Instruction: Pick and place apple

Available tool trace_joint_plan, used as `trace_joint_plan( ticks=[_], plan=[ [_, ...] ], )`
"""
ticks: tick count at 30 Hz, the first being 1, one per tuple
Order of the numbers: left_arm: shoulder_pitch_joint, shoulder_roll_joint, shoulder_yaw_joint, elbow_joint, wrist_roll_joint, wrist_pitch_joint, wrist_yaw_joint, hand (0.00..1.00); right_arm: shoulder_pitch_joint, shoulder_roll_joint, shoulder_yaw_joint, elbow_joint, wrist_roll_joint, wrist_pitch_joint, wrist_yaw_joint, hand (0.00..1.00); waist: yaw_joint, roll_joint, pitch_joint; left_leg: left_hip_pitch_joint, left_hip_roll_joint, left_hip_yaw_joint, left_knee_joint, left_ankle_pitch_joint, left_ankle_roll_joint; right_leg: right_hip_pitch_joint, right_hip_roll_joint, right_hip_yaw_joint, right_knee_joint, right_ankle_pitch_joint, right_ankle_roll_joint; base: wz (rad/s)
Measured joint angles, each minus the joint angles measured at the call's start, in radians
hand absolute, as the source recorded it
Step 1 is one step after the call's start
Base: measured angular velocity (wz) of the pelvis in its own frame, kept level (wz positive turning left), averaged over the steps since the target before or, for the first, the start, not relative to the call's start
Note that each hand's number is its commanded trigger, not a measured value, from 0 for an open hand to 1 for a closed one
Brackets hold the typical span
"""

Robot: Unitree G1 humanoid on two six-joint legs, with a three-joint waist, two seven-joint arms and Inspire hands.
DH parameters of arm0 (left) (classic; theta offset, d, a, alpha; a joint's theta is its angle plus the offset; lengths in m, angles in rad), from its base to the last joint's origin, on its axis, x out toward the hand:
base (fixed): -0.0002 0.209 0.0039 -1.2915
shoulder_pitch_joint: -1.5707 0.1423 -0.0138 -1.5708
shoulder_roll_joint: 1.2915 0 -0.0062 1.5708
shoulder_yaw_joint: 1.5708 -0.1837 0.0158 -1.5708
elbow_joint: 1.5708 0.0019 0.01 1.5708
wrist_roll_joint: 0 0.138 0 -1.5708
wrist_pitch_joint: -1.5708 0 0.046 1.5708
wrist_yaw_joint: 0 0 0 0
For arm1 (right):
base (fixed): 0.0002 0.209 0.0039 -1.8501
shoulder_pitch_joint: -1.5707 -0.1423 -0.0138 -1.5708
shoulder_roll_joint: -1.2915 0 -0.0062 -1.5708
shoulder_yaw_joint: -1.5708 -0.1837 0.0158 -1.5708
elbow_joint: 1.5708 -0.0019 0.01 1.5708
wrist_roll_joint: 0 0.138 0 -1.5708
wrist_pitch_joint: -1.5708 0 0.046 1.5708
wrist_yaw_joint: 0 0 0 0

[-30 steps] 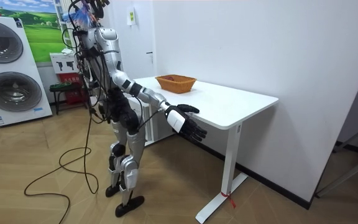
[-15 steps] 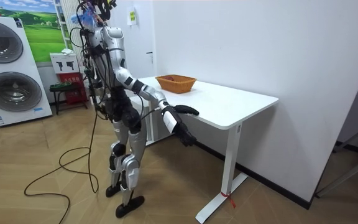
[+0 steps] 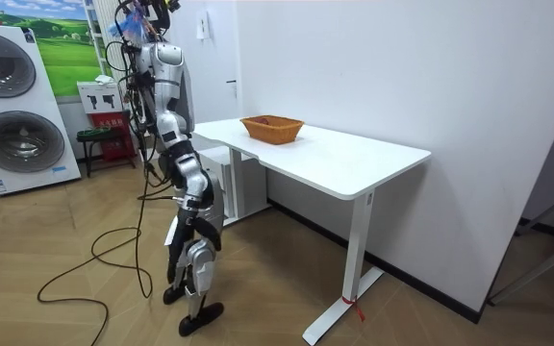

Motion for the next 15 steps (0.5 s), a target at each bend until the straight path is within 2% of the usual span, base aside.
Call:
trace_joint_plan(
  ticks=[4, 7, 9, 12, 15],
  plan=[
    [0.0, 0.0, -0.001, 0.006, -0.01, 0.006, -0.033, 0.0, -0.006, -0.003, -0.001, 0.053, 0.01, 0.009, 0.035, 0.0, 0.003, -0.012, -0.0008, -0.021, -0.001, -0.002, 0.017, -0.001, 0.002, -0.019, 0.0, 0.008, 0.017, 0.0, 0.004, 0.0],
    [0.01, 0.0, 0.006, 0.004, -0.008, 0.035, -0.041, 0.0, -0.018, -0.002, 0.001, 0.117, 0.015, 0.049, 0.106, 0.0, 0.004, -0.011, -0.002, -0.032, -0.002, -0.003, 0.016, 0.0, 0.004, -0.033, -0.002, 0.004, 0.026, 0.001, 0.005, 0.0],
    [0.012, -0.005, 0.027, 0.007, -0.001, 0.054, -0.052, 0.0, -0.024, -0.002, 0.03, 0.209, -0.025, 0.096, 0.201, 0.0, 0.011, -0.009, -0.0035, -0.029, -0.001, -0.004, 0.011, 0.0, 0.004, -0.029, -0.001, 0.002, 0.024, 0.002, 0.003, 0.0],
    [0.002, -0.008, 0.028, 0.026, -0.002, 0.059, -0.061, 0.0, -0.023, -0.003, 0.087, 0.298, -0.124, 0.148, 0.312, 0.0, 0.031, -0.001, -0.0013, -0.014, 0.0, -0.005, 0.008, 0.0, 0.003, -0.019, 0.001, 0.001, 0.023, 0.003, 0.002, 0.0],
    [-0.003, -0.011, 0.027, 0.036, 0.001, 0.059, -0.08, 0.0, -0.023, -0.007, 0.143, 0.34, -0.27, 0.18, 0.401, 0.0, 0.05, 0.007, 0.0001, 0.001, 0.0, -0.004, -0.005, 0.0, 0.002, -0.014, 0.001, -0.006, 0.023, 0.003, 0.002, -0.04]
  ],
)
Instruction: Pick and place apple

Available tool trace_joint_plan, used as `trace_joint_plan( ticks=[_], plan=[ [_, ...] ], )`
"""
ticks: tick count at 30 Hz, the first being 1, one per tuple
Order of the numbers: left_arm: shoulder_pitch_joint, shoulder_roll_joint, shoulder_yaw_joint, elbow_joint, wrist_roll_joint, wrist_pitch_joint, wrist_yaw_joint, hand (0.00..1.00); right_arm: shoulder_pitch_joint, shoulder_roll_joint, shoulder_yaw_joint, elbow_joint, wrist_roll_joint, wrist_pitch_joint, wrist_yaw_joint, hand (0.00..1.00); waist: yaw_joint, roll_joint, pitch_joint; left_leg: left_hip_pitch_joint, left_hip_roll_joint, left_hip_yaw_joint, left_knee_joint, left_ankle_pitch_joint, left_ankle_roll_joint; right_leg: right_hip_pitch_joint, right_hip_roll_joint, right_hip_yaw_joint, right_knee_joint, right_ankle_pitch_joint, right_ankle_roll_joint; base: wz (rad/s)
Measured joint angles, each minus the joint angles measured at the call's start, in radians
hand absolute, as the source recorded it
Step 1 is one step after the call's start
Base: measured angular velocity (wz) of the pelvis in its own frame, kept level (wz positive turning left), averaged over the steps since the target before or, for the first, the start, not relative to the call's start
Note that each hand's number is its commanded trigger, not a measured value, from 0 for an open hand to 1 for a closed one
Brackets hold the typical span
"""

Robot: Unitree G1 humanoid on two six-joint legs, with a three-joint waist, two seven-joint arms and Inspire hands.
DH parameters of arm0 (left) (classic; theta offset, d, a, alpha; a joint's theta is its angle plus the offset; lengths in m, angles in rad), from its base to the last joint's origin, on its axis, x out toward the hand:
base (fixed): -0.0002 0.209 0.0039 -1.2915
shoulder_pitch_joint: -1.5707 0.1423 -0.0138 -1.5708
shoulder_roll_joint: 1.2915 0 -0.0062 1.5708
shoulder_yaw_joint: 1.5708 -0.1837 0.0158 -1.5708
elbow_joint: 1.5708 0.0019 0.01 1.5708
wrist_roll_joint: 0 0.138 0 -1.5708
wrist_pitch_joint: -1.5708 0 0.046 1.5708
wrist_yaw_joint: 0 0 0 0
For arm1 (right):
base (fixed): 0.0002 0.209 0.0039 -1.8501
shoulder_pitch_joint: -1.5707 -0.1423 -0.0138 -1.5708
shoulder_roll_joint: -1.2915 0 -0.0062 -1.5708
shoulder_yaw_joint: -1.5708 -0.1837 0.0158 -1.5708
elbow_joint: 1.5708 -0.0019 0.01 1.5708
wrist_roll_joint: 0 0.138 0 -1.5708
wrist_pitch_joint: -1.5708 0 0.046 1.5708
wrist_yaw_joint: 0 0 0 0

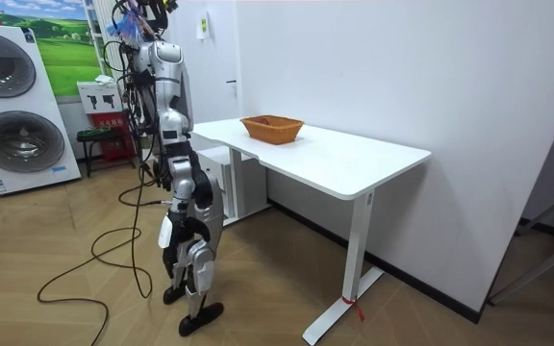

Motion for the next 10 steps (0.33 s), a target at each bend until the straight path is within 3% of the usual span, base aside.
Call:
trace_joint_plan(
  ticks=[8, 10],
  plan=[
    [-0.006, -0.001, -0.004, 0.033, -0.001, 0.003, 0.001, 0.0, -0.013, -0.024, 0.198, 0.005, -0.374, 0.058, 0.1, 0.0, 0.044, 0.004, 0.0045, 0.028, 0.0, 0.004, -0.02, 0.0, 0.0, 0.021, -0.001, -0.01, 0.0, 0.0, 0.0, -0.02],
    [-0.02, 0.0, -0.007, 0.057, -0.001, 0.012, 0.001, 0.0, -0.027, -0.028, 0.242, 0.005, -0.455, 0.068, 0.114, 0.0, 0.053, 0.004, 0.0094, 0.037, 0.0, 0.003, -0.022, 0.0, 0.0, 0.03, -0.001, -0.01, -0.002, 0.0, 0.0, 0.0]
  ],
)
